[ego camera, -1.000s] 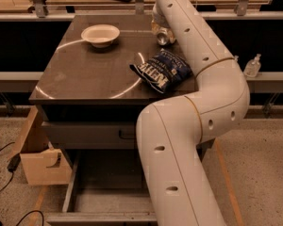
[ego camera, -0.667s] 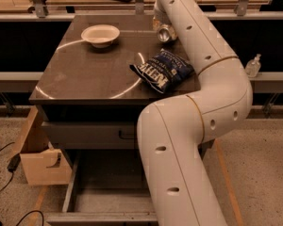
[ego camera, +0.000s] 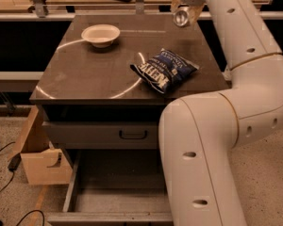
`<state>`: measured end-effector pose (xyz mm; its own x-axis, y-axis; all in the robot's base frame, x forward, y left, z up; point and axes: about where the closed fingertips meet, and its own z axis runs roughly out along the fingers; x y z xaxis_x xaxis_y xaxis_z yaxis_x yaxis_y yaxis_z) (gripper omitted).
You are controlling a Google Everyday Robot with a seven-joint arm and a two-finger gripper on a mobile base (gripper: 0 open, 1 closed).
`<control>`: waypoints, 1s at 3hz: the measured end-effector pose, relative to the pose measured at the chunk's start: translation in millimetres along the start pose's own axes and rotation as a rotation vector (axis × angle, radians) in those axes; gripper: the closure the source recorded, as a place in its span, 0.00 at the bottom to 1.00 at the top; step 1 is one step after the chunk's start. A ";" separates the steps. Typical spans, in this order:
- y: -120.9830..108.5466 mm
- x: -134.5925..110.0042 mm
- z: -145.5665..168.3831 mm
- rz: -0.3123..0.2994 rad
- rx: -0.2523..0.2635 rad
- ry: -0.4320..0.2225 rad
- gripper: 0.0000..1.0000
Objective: Place 7up can into middle drawer
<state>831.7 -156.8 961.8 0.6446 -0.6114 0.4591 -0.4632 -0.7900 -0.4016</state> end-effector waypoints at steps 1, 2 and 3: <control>13.9 6.7 -60.2 0.154 0.156 -0.084 1.00; 5.3 -20.4 -96.8 0.291 0.337 -0.296 1.00; -10.3 -36.2 -103.6 0.318 0.411 -0.391 1.00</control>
Offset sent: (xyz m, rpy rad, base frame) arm -0.1425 0.0285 0.1035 0.9282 0.1425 0.1384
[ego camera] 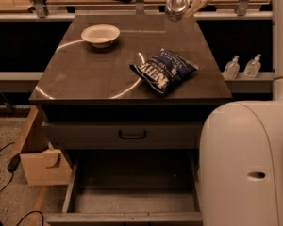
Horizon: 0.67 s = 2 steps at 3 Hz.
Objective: Place 7up can into middle drawer
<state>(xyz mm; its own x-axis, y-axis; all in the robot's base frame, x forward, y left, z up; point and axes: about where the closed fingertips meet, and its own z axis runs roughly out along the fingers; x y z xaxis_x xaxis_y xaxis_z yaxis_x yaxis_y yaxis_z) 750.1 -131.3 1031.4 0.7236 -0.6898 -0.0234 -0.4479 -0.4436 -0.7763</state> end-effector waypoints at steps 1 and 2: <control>0.0 0.3 0.4 0.000 0.000 0.001 1.00; -4.7 -13.2 -0.6 -0.033 0.017 -0.046 1.00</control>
Offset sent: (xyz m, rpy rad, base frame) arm -0.0389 0.0227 0.0076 0.0306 -0.0228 0.1350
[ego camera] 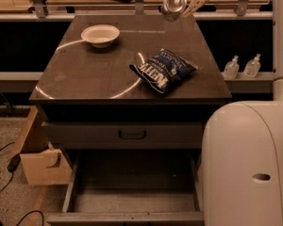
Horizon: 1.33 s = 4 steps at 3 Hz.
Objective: Place 7up can into middle drawer
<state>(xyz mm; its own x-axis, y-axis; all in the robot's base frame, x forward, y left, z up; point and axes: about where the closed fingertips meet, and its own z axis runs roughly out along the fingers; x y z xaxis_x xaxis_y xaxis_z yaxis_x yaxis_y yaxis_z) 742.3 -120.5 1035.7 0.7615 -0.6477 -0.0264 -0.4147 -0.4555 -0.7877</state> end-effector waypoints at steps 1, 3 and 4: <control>-10.9 -32.9 -7.4 -0.018 0.018 -0.081 1.00; -26.7 -126.5 -42.7 0.013 0.115 -0.246 1.00; 10.7 -167.8 -37.0 0.002 0.102 -0.368 1.00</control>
Offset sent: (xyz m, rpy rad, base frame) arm -0.1710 0.1254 -0.0132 0.1841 0.1129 0.2318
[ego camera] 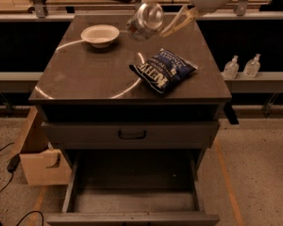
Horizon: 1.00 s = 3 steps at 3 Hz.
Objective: Place 7up can into middle drawer
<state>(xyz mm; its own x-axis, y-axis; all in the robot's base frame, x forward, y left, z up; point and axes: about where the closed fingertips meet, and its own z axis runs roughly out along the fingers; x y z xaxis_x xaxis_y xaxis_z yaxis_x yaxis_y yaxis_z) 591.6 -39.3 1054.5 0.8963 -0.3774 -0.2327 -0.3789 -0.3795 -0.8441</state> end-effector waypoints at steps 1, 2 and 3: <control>24.8 -6.9 22.2 0.021 -0.051 -0.041 1.00; 24.8 -6.9 22.2 0.021 -0.051 -0.041 1.00; 31.2 -29.1 28.8 0.029 -0.033 -0.088 1.00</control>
Offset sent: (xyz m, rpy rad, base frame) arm -0.0121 0.0110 -0.0303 -0.0231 0.0525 0.0386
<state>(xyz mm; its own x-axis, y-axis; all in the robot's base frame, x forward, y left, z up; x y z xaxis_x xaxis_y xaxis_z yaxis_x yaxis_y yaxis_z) 560.4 -15.9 1021.1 0.9010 -0.3136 -0.2998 -0.4113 -0.3973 -0.8204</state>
